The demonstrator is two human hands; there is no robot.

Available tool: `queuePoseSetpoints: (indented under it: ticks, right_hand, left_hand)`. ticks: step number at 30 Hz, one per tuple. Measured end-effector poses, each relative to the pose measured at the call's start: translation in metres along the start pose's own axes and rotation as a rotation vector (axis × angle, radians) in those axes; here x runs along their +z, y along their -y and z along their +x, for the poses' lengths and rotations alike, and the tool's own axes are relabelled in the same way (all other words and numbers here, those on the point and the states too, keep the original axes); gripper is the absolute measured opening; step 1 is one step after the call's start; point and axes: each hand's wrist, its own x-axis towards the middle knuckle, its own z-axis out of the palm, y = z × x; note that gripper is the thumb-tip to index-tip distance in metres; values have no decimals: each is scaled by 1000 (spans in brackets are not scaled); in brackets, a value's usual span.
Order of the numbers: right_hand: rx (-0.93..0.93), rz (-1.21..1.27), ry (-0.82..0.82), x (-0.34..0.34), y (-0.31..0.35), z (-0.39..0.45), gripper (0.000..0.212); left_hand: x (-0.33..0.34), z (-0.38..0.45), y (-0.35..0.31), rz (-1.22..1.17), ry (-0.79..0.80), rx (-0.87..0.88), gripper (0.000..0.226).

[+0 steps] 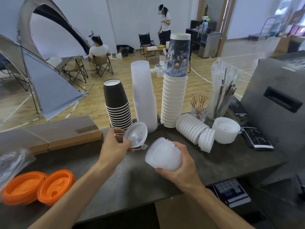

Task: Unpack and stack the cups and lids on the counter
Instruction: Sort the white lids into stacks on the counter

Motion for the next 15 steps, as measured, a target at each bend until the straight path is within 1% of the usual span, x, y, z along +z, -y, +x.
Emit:
queuePoseSetpoints:
  ticks: [1, 3, 4, 6, 8, 10, 12, 14, 15]
  right_hand:
    - [-15, -11, -3, 2, 0, 1, 85]
    - [-46, -34, -8, 9, 0, 3, 88]
    - [-62, -43, -9, 12, 0, 3, 90]
    - [-91, -47, -17, 19, 0, 4, 91]
    - [-108, -42, -27, 22, 1, 4, 89]
    - [-117, -50, -27, 23, 2, 5, 90]
    - [-125, -60, -21, 24, 2, 6, 93]
    - [-131, -47, -22, 22, 2, 6, 93]
    - [-127, -35, -23, 21, 3, 7, 93]
  left_hand:
    - [3, -6, -4, -80, 74, -39, 37]
    - [10, -14, -7, -110, 161, -86, 48]
    - [13, -17, -7, -87, 176, -100, 47]
    - [18, -22, -7, -26, 170, -113, 36]
    - [20, -25, -4, 27, 153, -98, 25]
    - [20, -26, -2, 65, 144, -72, 20]
    - [17, -26, -3, 113, 170, -49, 26]
    - [14, -26, -6, 162, 255, -36, 38]
    - [12, -26, -8, 185, 293, -27, 37]
